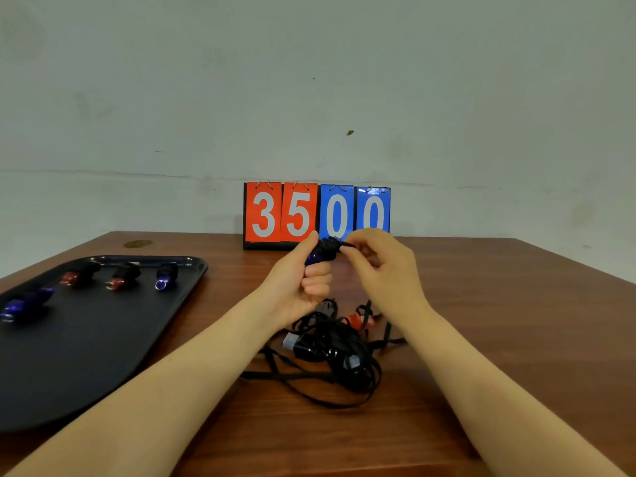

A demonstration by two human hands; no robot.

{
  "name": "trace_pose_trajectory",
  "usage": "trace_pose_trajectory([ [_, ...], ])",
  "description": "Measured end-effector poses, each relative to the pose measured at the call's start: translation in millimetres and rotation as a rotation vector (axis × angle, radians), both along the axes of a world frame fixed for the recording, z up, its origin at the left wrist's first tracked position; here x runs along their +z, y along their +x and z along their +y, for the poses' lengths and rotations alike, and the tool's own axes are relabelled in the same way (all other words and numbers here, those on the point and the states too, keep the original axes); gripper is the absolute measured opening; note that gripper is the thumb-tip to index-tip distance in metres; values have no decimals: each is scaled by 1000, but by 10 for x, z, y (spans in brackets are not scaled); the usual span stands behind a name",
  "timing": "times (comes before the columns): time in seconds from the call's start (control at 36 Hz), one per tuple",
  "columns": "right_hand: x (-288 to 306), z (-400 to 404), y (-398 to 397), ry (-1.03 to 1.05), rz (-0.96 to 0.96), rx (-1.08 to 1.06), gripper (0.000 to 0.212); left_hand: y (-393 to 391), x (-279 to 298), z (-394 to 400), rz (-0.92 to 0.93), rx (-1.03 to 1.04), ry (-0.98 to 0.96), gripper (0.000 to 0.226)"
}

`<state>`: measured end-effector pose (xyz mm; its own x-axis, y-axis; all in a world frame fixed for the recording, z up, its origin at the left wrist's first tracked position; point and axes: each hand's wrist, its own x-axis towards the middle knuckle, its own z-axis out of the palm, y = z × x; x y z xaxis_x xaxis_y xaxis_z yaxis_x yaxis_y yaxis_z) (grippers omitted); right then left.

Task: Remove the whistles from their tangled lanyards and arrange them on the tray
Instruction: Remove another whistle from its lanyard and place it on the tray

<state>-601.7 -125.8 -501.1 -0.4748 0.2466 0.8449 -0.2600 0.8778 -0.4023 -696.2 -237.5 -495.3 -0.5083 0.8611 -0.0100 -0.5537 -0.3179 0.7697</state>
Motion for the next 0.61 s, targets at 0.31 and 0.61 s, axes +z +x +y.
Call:
trace_pose_trajectory([
  [0.31, 24, -38, 56, -133, -97, 144, 15, -33, 32, -70, 299, 79, -173, 35],
  [0.61, -1, -25, -46, -197, -77, 59, 22, -17, -44, -4, 169, 150, -97, 28],
])
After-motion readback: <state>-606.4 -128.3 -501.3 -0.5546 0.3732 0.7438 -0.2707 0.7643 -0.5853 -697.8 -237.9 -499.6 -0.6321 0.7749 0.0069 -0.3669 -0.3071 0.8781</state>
